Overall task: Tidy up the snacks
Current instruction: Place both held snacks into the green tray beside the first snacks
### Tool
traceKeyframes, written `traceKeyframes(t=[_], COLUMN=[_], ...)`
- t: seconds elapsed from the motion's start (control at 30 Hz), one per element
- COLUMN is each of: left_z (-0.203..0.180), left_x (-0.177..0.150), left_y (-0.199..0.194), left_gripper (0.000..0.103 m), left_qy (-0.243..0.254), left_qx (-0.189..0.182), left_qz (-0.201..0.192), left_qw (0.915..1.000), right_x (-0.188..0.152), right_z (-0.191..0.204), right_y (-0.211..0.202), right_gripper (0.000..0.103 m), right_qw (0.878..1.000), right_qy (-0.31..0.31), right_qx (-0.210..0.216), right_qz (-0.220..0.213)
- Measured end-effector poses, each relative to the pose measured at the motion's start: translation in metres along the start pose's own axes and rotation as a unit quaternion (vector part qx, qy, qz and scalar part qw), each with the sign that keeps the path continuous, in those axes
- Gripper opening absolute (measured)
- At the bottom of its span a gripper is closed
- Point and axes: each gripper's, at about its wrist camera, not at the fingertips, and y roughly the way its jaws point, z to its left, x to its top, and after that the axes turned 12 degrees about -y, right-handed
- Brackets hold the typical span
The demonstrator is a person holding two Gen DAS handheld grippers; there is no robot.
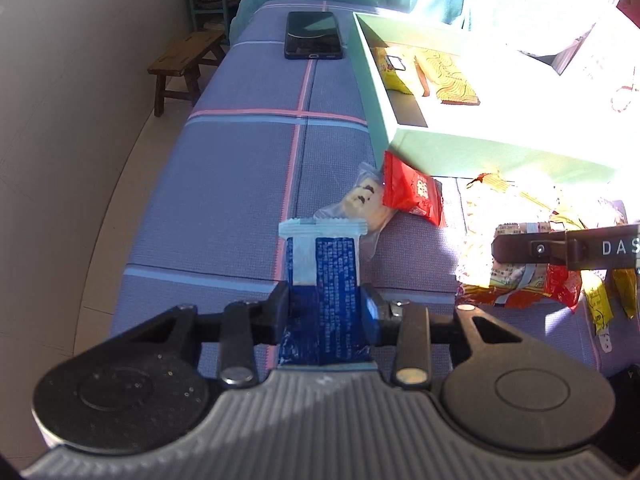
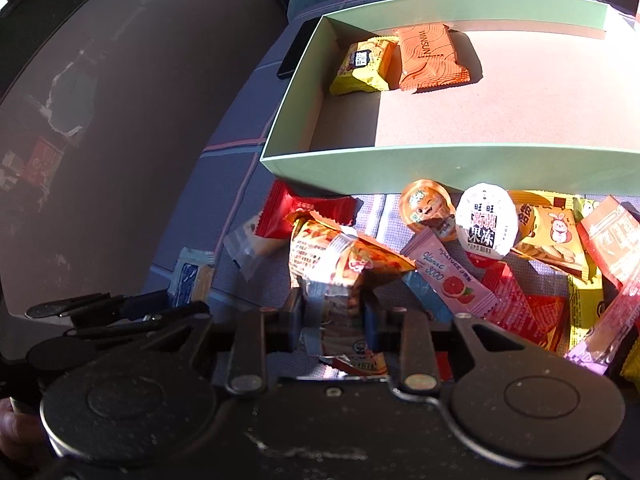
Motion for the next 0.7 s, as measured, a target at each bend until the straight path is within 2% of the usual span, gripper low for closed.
traceKeyframes(t=[0.13,0.27,0.4,0.63,0.67,0.7], left_z=[-0.025,-0.062,-0.097,-0.117,-0.117,-0.113], left_x=[0.033,0.072,0.111,0.137,0.138,0.137], left_y=[-0.014,-0.006,0.025,0.072,0.075,0.076], left_gripper=[0.036,0.036,0.036,0.037,0.037,0.038], left_qy=[0.025,0.049,0.061,0.069,0.071,0.071], left_qx=[-0.022,-0.039,-0.048,-0.026,-0.022,-0.020], left_qz=[-0.037,-0.066,-0.060,-0.038,-0.038,-0.042], left_qw=[0.9988,0.9958,0.9952,0.9965,0.9965,0.9964], right_x=[0.030,0.073,0.109,0.134,0.135,0.136], right_z=[-0.014,-0.039,-0.065,-0.094,-0.097,-0.100], right_y=[-0.024,-0.036,-0.027,0.010,0.016,0.020], right_gripper=[0.029,0.029,0.029,0.029,0.032,0.042], right_qw=[0.999,0.998,0.998,0.999,0.999,0.998], right_qy=[0.002,0.008,0.013,0.039,0.044,0.054], right_qx=[-0.011,-0.034,-0.049,-0.033,-0.021,-0.012], right_qz=[-0.037,-0.059,-0.043,-0.010,-0.004,-0.001])
